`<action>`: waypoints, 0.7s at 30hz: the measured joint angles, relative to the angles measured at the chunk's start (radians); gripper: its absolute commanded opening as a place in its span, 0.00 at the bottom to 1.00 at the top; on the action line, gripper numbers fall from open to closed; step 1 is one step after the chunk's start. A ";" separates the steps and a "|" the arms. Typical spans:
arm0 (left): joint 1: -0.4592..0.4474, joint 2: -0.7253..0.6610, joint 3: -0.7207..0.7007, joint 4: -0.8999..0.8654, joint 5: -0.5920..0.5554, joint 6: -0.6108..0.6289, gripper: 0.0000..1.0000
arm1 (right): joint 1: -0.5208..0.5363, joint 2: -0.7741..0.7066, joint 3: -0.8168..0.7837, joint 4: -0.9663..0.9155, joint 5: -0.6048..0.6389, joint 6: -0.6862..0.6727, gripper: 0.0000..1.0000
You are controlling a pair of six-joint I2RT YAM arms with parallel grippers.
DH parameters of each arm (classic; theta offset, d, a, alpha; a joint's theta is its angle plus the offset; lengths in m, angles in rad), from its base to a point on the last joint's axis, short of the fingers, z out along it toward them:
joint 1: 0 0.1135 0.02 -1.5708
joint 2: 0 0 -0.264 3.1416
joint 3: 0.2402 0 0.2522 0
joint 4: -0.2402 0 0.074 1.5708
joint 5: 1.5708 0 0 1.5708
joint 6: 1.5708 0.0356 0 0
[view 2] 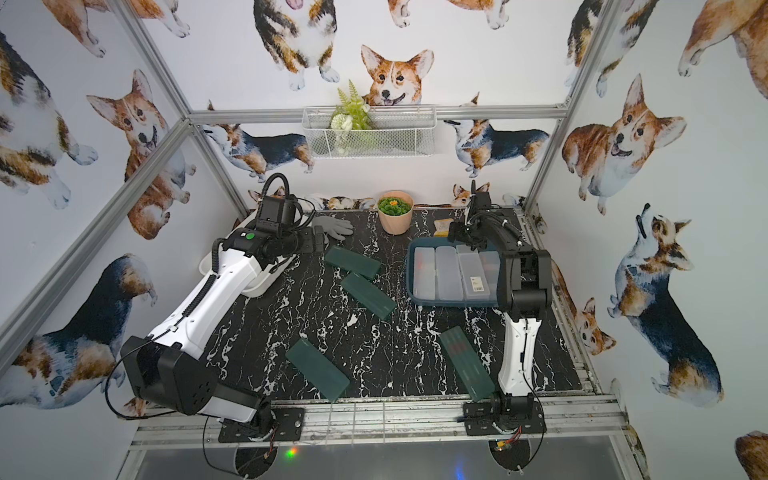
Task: Place the pencil cases by color into the storage box
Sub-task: Move the storage box to the center of the board.
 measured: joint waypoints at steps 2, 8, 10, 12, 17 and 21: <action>0.002 0.018 0.010 -0.001 -0.010 0.017 1.00 | -0.005 0.023 0.032 0.001 -0.006 -0.003 0.90; 0.051 0.116 0.036 0.000 -0.026 0.062 1.00 | -0.019 0.067 0.106 0.019 -0.044 -0.005 0.90; 0.075 0.161 0.053 0.008 -0.032 0.072 1.00 | -0.023 0.068 0.124 0.026 -0.060 -0.004 0.90; 0.100 0.209 0.073 0.013 -0.037 0.080 1.00 | -0.025 0.038 0.113 0.047 -0.084 0.006 0.89; 0.179 0.305 0.084 0.036 -0.040 0.045 1.00 | -0.014 -0.125 -0.071 0.131 -0.148 0.074 0.89; 0.248 0.422 0.144 0.026 -0.024 -0.036 1.00 | 0.029 -0.240 -0.227 0.196 -0.198 0.106 0.89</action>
